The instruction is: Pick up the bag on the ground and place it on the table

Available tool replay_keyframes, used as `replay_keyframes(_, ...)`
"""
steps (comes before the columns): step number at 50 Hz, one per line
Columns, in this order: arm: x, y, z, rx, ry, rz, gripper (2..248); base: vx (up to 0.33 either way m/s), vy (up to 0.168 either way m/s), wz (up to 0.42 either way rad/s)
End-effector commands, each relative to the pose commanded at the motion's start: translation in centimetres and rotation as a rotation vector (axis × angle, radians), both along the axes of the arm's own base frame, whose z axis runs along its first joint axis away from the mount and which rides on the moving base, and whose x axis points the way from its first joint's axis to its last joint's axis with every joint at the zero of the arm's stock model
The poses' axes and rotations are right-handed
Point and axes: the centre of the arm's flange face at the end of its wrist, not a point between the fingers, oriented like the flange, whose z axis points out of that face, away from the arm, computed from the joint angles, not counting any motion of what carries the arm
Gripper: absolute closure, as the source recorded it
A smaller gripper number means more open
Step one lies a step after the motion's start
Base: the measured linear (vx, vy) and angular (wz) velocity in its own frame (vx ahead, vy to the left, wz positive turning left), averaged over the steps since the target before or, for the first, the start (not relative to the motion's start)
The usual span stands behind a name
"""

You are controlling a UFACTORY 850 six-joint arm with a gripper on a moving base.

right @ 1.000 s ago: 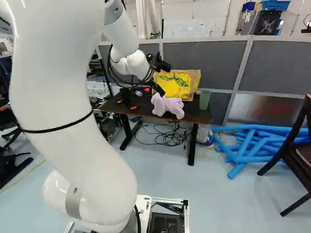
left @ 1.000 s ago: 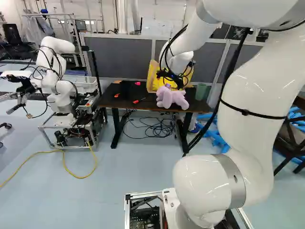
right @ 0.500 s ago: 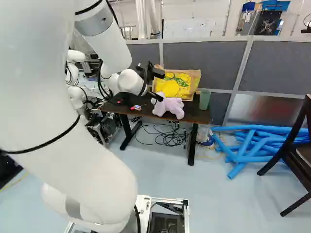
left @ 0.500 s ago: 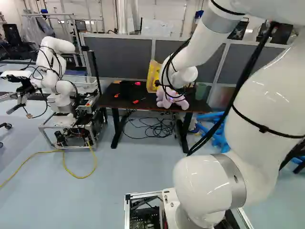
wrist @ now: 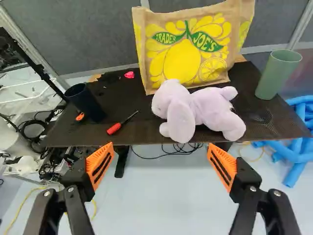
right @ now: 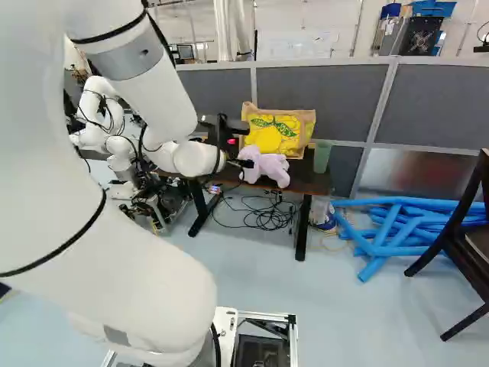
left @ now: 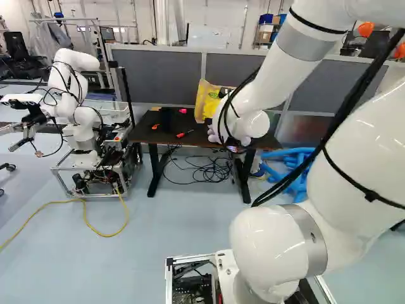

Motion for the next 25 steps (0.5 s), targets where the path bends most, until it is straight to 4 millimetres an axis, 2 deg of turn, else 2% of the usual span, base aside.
replay_keyframes(25, -5.2, 0.4, -2.4, -0.09, -0.085, 0.052, 3, 0.0, 0.0, 0.0)
